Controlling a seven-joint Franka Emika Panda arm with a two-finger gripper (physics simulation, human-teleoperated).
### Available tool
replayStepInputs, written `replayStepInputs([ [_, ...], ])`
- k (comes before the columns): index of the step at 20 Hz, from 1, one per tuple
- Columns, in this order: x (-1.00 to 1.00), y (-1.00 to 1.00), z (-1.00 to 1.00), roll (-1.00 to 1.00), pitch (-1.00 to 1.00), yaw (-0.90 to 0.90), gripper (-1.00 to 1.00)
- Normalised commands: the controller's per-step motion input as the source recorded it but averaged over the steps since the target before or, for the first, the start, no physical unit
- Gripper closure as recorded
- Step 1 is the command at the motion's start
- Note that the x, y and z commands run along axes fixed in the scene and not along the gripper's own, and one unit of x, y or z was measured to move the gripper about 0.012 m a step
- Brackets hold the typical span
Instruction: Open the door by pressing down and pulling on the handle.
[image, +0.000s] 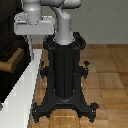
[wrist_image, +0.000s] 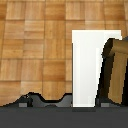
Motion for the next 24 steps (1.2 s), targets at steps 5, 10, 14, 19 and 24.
replayStepInputs([
  [5,0.00,-0.60,0.00,0.00,0.00,0.00,-1.00],
  [10,0.00,-0.80,0.00,0.00,0.00,0.00,-1.00],
  [14,0.00,-0.25,0.00,0.00,0.00,0.00,-1.00],
  [19,0.20,0.00,0.00,0.00,0.00,0.00,-1.00],
  [24,0.00,0.00,0.00,0.00,0.00,0.00,-1.00],
])
